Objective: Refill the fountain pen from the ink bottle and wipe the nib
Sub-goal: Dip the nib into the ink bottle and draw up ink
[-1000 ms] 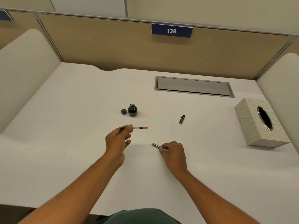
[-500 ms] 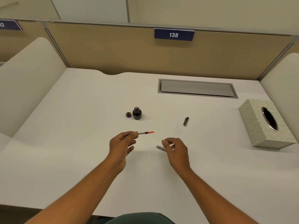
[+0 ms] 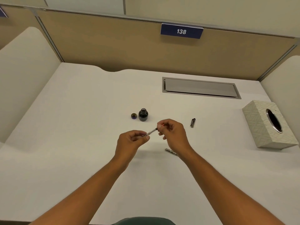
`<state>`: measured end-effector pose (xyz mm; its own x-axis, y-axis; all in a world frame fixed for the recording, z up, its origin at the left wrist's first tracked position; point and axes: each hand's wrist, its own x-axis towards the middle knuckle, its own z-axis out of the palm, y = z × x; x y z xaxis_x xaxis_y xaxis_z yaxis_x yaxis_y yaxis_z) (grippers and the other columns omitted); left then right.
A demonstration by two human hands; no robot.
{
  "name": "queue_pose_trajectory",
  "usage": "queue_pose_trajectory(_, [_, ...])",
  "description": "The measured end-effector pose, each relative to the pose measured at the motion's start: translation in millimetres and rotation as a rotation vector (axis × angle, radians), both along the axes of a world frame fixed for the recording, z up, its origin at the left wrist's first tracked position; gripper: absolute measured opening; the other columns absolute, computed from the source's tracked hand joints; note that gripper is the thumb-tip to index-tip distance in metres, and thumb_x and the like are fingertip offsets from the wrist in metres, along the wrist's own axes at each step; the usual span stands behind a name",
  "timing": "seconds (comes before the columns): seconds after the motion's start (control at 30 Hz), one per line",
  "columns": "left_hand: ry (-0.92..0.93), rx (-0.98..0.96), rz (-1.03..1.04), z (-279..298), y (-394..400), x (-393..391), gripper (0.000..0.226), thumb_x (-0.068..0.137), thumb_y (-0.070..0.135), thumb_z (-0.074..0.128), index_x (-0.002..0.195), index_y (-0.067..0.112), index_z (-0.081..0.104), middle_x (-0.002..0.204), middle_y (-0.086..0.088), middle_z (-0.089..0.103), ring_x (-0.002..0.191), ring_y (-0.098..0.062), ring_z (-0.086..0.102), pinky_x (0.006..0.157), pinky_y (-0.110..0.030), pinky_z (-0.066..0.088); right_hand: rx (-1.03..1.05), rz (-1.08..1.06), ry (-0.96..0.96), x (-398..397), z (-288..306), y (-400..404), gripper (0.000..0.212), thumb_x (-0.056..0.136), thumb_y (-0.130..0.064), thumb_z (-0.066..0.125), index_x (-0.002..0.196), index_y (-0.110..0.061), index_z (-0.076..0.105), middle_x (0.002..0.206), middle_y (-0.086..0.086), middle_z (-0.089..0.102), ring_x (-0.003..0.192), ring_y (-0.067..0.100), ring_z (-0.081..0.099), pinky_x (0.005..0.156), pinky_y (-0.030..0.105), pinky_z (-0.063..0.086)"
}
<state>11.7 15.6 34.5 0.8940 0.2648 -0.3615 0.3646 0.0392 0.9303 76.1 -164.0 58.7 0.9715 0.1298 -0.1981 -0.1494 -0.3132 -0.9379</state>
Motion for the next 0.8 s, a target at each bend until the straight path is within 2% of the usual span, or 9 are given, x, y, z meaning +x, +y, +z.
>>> queue_pose_trajectory(0.1, [-0.086,0.21,-0.063,1,14,14,0.009,0.081,0.031,0.089,0.088,0.028,0.084,0.084,0.012,0.081,0.086,-0.006,0.074,0.081,-0.023,0.054,-0.191,0.13,-0.135,19,19,13,0.007,0.097,-0.023,0.07,0.099,-0.023,0.077,0.083,-0.01,0.075,0.077,0.007,0.071,0.07,0.014,0.052])
queue_pose_trajectory(0.17, [-0.141,0.32,-0.112,0,23,28,0.012,0.082,0.034,0.088,0.092,0.028,0.084,0.087,0.016,0.081,0.09,-0.007,0.073,0.081,-0.025,0.056,-0.321,0.223,-0.218,33,32,24,0.008,0.098,-0.024,0.069,0.101,-0.023,0.076,0.086,-0.012,0.074,0.082,0.008,0.069,0.075,0.017,0.053])
queue_pose_trajectory(0.23, [-0.203,0.392,-0.16,2,29,47,0.018,0.084,0.034,0.086,0.1,0.025,0.085,0.09,0.014,0.081,0.088,-0.006,0.074,0.079,-0.022,0.055,-0.401,0.291,-0.279,47,44,36,0.009,0.1,-0.023,0.067,0.102,-0.022,0.076,0.091,-0.011,0.074,0.086,0.01,0.068,0.078,0.021,0.053])
queue_pose_trajectory(0.37, [-0.25,0.413,-0.199,11,40,92,0.022,0.089,0.034,0.082,0.103,0.018,0.086,0.091,0.004,0.084,0.075,0.004,0.074,0.069,-0.008,0.048,-0.543,0.358,-0.42,77,64,58,0.014,0.102,-0.022,0.064,0.106,-0.018,0.076,0.099,-0.005,0.076,0.09,0.013,0.067,0.082,0.028,0.055])
queue_pose_trajectory(0.43, [-0.244,0.433,-0.196,13,47,113,0.024,0.088,0.035,0.082,0.104,0.017,0.085,0.096,0.001,0.083,0.066,0.003,0.07,0.065,-0.009,0.046,-0.619,0.396,-0.424,93,71,66,0.017,0.103,-0.022,0.059,0.109,-0.018,0.075,0.104,-0.002,0.077,0.094,0.017,0.068,0.084,0.037,0.057])
queue_pose_trajectory(0.53, [-0.229,0.483,-0.225,11,55,140,0.027,0.086,0.036,0.084,0.106,0.018,0.084,0.102,-0.001,0.083,0.076,-0.002,0.069,0.064,-0.011,0.044,-0.752,0.47,-0.467,116,75,74,0.021,0.105,-0.019,0.053,0.116,-0.019,0.071,0.109,0.002,0.078,0.097,0.023,0.071,0.084,0.042,0.059])
queue_pose_trajectory(0.63, [-0.219,0.512,-0.258,3,62,159,0.028,0.085,0.037,0.085,0.106,0.018,0.085,0.103,0.0,0.084,0.085,-0.012,0.074,0.061,-0.015,0.048,-0.879,0.521,-0.512,131,74,79,0.021,0.106,-0.018,0.053,0.118,-0.019,0.07,0.109,0.0,0.079,0.099,0.022,0.073,0.082,0.04,0.06])
queue_pose_trajectory(0.7, [-0.227,0.53,-0.266,-2,65,166,0.028,0.085,0.037,0.085,0.105,0.017,0.085,0.103,0.0,0.084,0.088,-0.012,0.075,0.063,-0.015,0.05,-0.939,0.536,-0.521,139,72,81,0.02,0.106,-0.018,0.054,0.117,-0.02,0.071,0.109,-0.003,0.079,0.098,0.022,0.073,0.08,0.039,0.06])
queue_pose_trajectory(0.8, [-0.222,0.516,-0.28,-11,67,173,0.026,0.084,0.036,0.086,0.104,0.018,0.085,0.1,0.001,0.084,0.085,-0.008,0.074,0.053,-0.015,0.053,-0.978,0.539,-0.516,147,66,82,0.02,0.105,-0.021,0.056,0.117,-0.022,0.072,0.11,-0.005,0.079,0.098,0.023,0.072,0.081,0.04,0.059])
